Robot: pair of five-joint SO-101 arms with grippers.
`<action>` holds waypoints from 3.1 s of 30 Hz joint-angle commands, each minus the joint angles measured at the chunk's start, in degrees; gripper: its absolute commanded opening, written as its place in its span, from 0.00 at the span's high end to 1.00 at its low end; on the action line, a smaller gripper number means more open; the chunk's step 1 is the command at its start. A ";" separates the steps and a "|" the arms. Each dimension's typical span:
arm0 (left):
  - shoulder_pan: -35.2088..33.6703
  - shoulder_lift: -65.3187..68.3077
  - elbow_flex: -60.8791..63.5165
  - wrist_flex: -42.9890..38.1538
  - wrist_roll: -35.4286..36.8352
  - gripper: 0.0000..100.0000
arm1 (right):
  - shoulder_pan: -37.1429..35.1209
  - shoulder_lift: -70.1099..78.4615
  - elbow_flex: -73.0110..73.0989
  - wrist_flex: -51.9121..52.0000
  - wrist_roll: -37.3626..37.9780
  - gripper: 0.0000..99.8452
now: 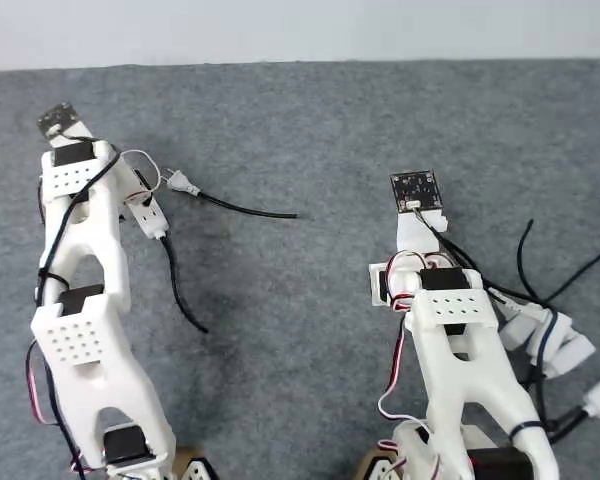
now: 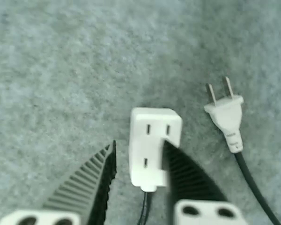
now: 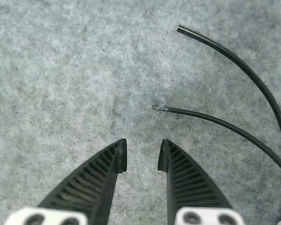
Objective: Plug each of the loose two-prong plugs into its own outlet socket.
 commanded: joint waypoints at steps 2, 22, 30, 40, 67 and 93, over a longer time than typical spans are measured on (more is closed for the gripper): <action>-0.18 -0.97 -2.42 2.55 1.32 0.74 | 0.04 -1.71 -0.53 -0.92 0.70 0.89; 3.78 10.90 -9.98 1.32 1.41 0.79 | -0.40 -1.80 0.09 -0.84 0.70 0.89; 3.96 8.79 -9.98 10.29 -1.67 0.99 | -0.04 -1.80 -0.18 -0.84 0.70 0.89; 8.26 -9.58 5.23 12.84 -6.15 0.99 | -0.04 -2.24 -0.18 -0.84 0.70 0.89; 18.02 -45.01 67.65 -19.52 -2.46 0.90 | 0.13 -2.33 -0.18 -0.22 0.70 0.89; 26.73 -45.10 70.29 -18.37 -16.00 0.88 | 0.13 -2.24 -0.18 -0.22 0.70 0.89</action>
